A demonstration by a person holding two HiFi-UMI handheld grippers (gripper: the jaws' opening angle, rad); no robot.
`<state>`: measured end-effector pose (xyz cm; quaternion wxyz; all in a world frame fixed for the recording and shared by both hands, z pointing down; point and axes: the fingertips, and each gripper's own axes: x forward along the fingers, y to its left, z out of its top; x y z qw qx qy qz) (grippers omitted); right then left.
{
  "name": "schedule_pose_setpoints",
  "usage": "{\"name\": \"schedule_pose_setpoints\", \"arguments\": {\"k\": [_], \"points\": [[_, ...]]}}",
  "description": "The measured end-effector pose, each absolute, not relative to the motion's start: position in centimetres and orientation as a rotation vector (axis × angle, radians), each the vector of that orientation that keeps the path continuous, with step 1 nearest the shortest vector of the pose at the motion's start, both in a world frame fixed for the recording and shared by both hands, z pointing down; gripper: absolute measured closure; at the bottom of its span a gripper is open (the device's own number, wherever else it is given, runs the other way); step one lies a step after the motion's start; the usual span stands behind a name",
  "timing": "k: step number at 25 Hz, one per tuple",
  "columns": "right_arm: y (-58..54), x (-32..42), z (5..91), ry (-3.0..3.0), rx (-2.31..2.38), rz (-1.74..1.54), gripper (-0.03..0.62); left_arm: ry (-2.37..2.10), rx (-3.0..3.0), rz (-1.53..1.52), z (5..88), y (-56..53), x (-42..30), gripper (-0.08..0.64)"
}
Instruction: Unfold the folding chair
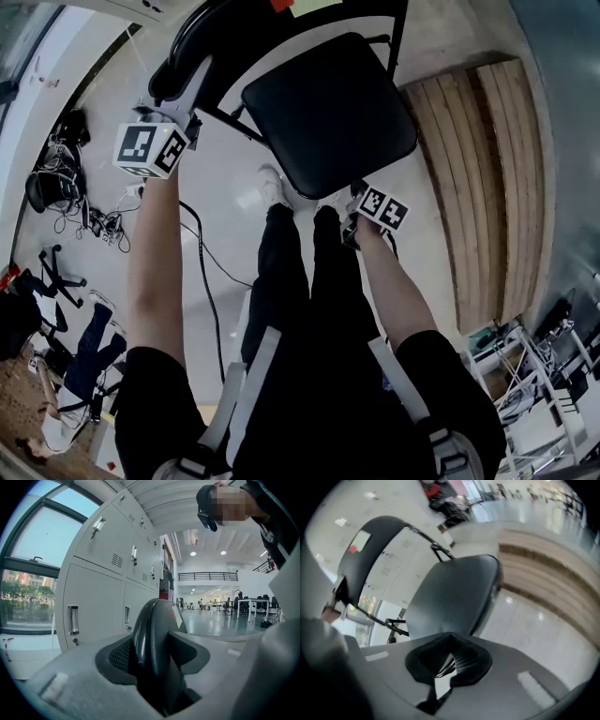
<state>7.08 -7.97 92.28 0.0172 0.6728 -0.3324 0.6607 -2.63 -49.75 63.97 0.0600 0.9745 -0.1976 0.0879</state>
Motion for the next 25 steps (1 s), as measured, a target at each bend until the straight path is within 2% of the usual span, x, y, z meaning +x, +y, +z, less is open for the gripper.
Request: {"name": "schedule_pose_setpoints", "arguments": {"k": [5,10,21,23,25], "points": [[-13.1,4.9,93.5,-1.298,1.894,1.69,0.586,-0.606,2.911,0.271,64.7,-50.6,-2.3,0.342],[-12.1,4.8,97.1,-1.191,1.783,1.697,0.586,-0.572,2.898,0.24,65.2,-50.9,-2.1,0.342],[-11.6,4.1,99.3,-1.115,1.753,1.733,0.587,-0.583,2.833,0.249,67.5,-52.9,-2.4,0.333],[-12.2,4.6,98.6,-1.135,1.794,1.719,0.588,-0.579,2.856,0.294,67.7,-52.7,-2.2,0.321],[-13.9,5.0,97.4,-1.195,1.843,1.684,0.588,-0.588,2.889,0.393,68.0,-52.4,-2.0,0.28]]}}
